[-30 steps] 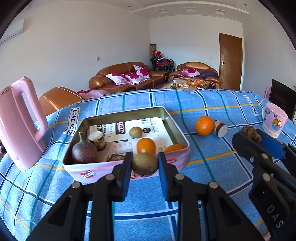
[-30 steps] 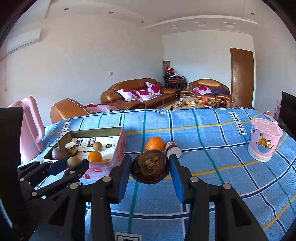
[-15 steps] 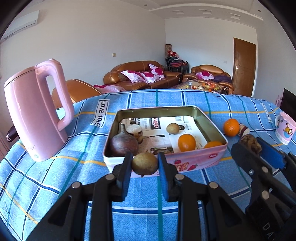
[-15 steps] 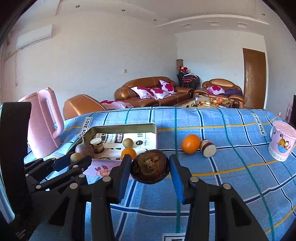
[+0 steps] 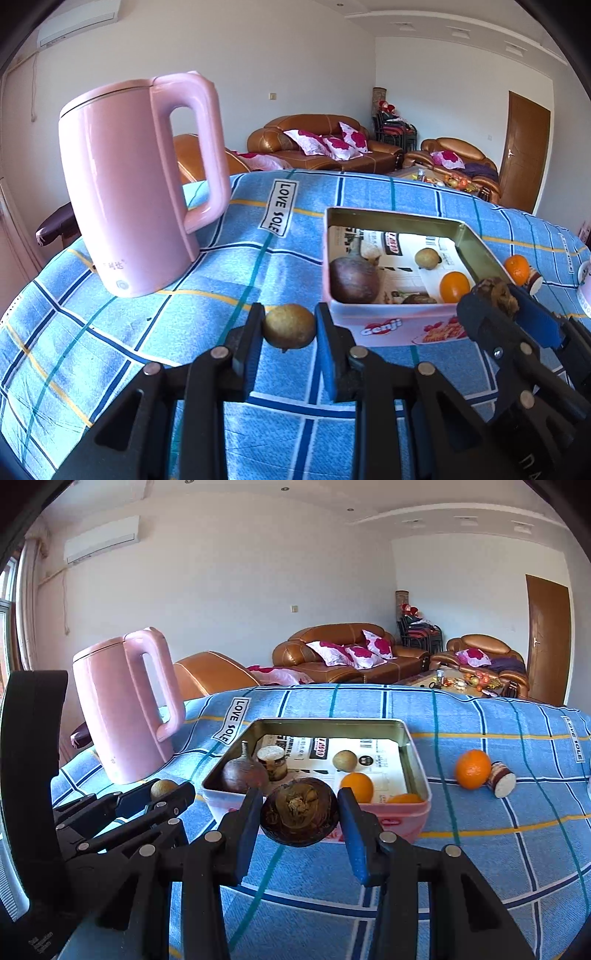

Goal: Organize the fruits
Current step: 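Carry the kiwi with the left tool while the right tool carries the dark fruit over the tray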

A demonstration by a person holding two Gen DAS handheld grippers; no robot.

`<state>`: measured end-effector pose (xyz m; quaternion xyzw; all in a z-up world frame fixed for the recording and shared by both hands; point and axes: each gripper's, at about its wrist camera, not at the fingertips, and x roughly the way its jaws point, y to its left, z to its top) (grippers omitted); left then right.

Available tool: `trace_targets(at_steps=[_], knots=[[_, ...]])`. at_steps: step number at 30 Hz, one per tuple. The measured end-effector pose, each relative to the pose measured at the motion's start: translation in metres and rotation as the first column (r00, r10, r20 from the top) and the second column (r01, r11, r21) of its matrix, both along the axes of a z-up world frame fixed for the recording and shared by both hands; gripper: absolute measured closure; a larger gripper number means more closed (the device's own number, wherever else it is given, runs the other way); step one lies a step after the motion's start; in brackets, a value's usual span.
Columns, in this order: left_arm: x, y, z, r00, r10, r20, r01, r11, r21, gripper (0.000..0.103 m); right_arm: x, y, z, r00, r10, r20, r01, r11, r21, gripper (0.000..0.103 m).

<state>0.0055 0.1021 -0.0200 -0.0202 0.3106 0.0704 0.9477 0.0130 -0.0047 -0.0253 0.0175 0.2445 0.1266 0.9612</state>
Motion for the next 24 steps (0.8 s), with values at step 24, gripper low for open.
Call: trace_targets(at_steps=[24], knots=[[0.067,-0.024,0.029,0.999,-0.031,0.031,0.031,0.999,-0.014,0.074,0.051,-0.081,0.025,0.979,-0.188,0.074,0.177,0.975,0.133,0.059]])
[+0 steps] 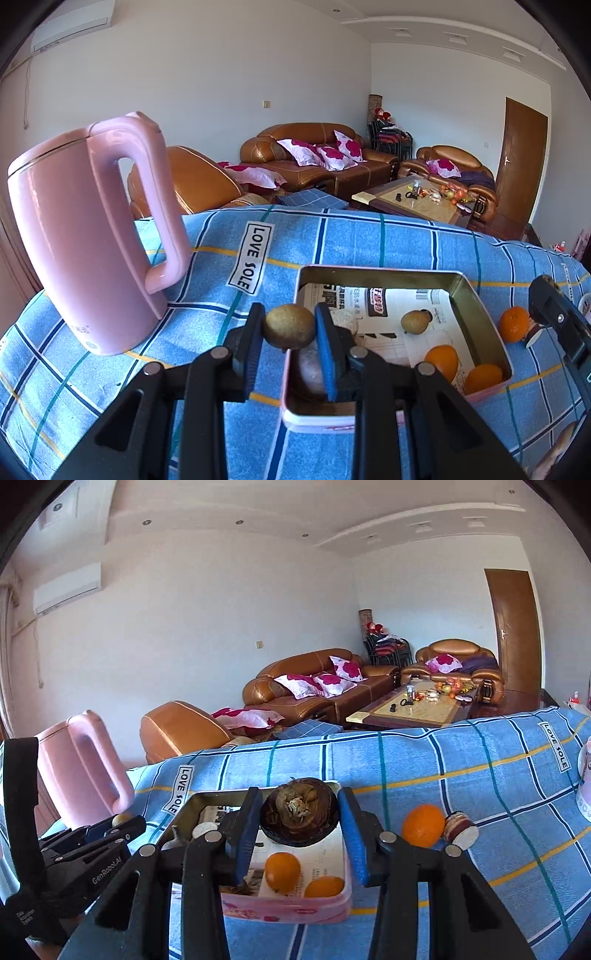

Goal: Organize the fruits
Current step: 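Carry the kiwi with the left tool while the right tool carries the dark fruit over the tray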

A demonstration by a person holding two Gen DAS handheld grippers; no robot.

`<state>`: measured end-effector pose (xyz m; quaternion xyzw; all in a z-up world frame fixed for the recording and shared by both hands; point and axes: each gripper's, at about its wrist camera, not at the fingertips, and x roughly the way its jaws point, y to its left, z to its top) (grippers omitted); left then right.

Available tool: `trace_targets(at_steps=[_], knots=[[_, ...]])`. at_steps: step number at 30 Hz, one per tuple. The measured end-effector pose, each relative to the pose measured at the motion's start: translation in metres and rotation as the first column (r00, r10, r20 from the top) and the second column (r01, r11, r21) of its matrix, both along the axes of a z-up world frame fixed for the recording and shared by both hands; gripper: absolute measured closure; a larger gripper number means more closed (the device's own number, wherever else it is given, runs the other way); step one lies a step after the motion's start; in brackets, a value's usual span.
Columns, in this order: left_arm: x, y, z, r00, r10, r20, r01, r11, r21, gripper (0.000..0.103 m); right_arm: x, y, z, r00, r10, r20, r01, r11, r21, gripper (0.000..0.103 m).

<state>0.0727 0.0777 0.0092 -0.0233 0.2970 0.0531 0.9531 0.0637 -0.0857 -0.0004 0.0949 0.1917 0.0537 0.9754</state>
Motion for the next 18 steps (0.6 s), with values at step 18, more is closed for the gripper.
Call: trace_targets(at_steps=[18], knots=[[0.023,-0.045,-0.024,0.998,-0.028,-0.062,0.035,0.994,0.107,0.074,0.045,0.023,-0.029,0.988,0.046,-0.144,-0.056,0.996,-0.072,0.058]])
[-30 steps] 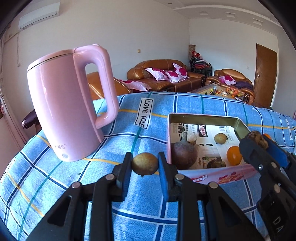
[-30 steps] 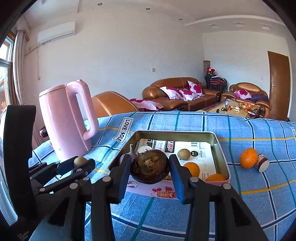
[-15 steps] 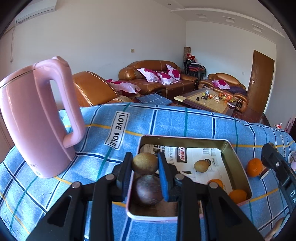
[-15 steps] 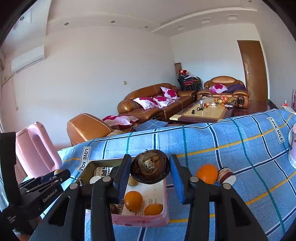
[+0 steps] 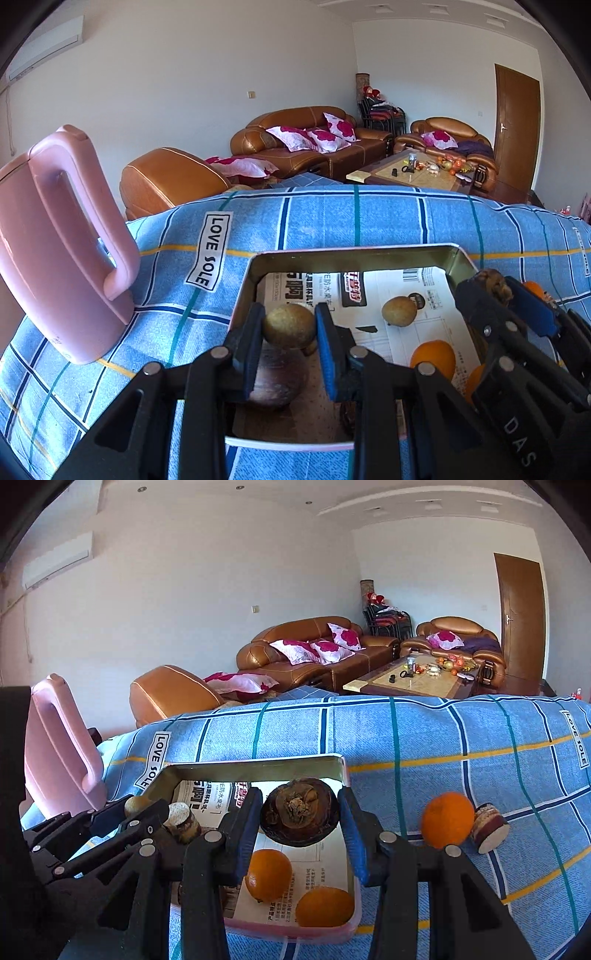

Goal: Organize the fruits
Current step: 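Open the left tool releasing the kiwi into the tray while the right tool drops the dark fruit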

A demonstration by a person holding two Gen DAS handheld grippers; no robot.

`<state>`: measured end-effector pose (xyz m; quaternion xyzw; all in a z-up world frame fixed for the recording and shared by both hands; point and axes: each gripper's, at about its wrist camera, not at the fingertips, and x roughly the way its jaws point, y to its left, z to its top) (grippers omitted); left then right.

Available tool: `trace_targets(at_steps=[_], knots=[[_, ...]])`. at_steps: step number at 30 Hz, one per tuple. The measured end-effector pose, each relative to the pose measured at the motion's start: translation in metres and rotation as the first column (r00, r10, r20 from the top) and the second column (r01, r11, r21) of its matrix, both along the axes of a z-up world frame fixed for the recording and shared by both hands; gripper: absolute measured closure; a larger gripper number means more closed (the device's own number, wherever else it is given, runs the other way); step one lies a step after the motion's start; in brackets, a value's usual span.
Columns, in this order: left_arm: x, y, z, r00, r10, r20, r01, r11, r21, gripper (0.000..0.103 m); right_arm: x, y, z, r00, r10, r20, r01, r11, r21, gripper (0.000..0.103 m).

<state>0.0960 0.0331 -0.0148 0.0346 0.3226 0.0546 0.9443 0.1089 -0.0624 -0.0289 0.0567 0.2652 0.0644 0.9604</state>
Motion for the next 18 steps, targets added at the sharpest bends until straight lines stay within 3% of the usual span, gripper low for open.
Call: trace_targets(at_steps=[11,18], knots=[[0.003,-0.008,-0.009,0.999,-0.048,-0.02,0.049,0.998,0.03,0.074,0.009,-0.011,-0.009,0.997,0.052,-0.053,-0.047,0.994,0.094,0.058],[0.002,-0.008,-0.007,0.998,-0.062,-0.022,0.062,0.998,0.027,0.07,0.014,-0.011,-0.014,0.986,0.154,-0.07,-0.137,0.97,0.2,0.056]])
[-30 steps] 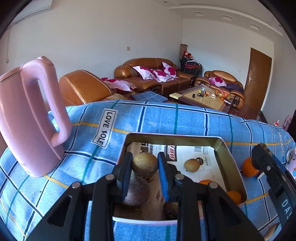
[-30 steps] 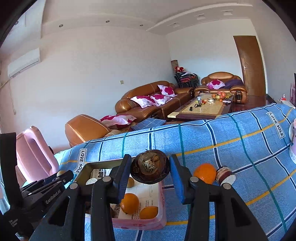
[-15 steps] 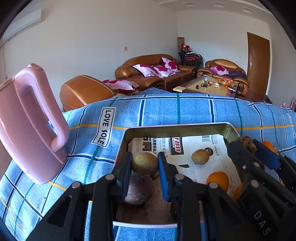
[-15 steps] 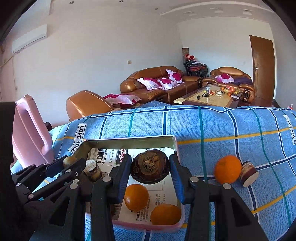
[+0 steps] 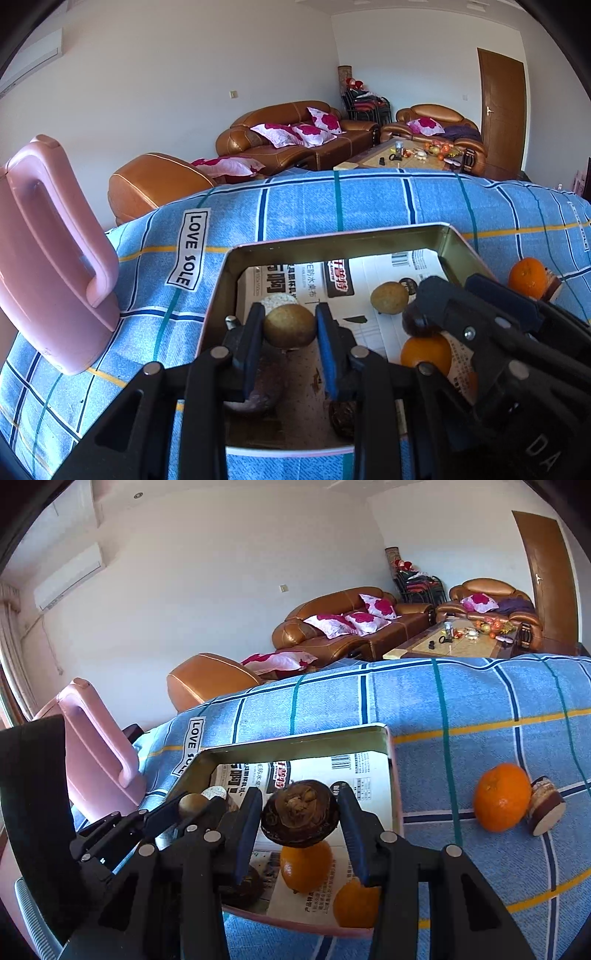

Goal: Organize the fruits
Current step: 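Open the left tool releasing the kiwi into the tray while the right tool drops the dark fruit, then withdraw both open tools from the tray toward the remaining orange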

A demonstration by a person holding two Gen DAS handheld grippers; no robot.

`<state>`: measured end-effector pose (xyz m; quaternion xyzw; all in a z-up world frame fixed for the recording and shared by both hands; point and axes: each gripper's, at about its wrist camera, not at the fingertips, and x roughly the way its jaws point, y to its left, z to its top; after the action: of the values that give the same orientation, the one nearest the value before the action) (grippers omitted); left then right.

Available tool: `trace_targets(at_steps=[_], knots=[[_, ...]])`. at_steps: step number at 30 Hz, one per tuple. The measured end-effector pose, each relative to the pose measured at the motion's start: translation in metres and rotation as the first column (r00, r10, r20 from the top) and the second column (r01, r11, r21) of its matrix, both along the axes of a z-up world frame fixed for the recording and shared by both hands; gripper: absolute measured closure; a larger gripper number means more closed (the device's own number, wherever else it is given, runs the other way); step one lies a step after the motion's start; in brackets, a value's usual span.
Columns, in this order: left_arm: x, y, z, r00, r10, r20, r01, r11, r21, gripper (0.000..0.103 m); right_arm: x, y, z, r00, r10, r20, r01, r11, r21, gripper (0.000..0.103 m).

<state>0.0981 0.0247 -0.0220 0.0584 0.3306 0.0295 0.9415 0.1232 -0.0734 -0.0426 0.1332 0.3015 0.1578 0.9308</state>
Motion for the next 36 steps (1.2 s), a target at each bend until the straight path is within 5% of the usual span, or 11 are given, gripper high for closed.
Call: trace_targets(at_steps=[4,7,10,14,21,27,36], knots=[[-0.01,0.013,0.019,0.999,-0.03,0.032,0.033,0.996,-0.078,0.028,-0.01,-0.012,0.009,0.998,-0.038,0.058,0.034,0.997,0.069,0.053],[-0.028,0.028,0.044,0.983,0.057,0.177,-0.051,0.998,-0.039,0.001,-0.025,-0.027,0.024,0.977,-0.151,0.153,0.14,0.987,0.085,0.051],[-0.04,0.043,0.063,0.946,0.13,0.298,-0.14,0.99,0.015,0.0,-0.038,-0.043,0.035,0.941,-0.258,0.218,0.243,0.965,0.093,0.04],[-0.04,0.071,0.069,0.918,0.22,0.331,-0.225,0.974,-0.021,0.0,-0.041,-0.059,0.042,0.92,-0.316,0.232,0.299,0.948,0.108,0.035],[-0.03,0.08,0.056,0.928,0.256,0.272,-0.246,0.967,-0.071,0.0,-0.046,-0.059,0.041,0.896,-0.372,0.243,0.365,0.928,0.077,0.035],[-0.024,0.059,0.034,0.962,0.193,0.193,-0.179,0.98,-0.09,0.0,-0.047,-0.043,0.03,0.931,-0.299,0.21,0.305,0.952,0.006,0.035],[-0.033,0.044,0.023,0.972,0.174,0.159,-0.161,0.983,-0.089,0.0,-0.061,-0.022,0.025,0.944,-0.247,0.219,0.273,0.957,-0.098,0.035]])
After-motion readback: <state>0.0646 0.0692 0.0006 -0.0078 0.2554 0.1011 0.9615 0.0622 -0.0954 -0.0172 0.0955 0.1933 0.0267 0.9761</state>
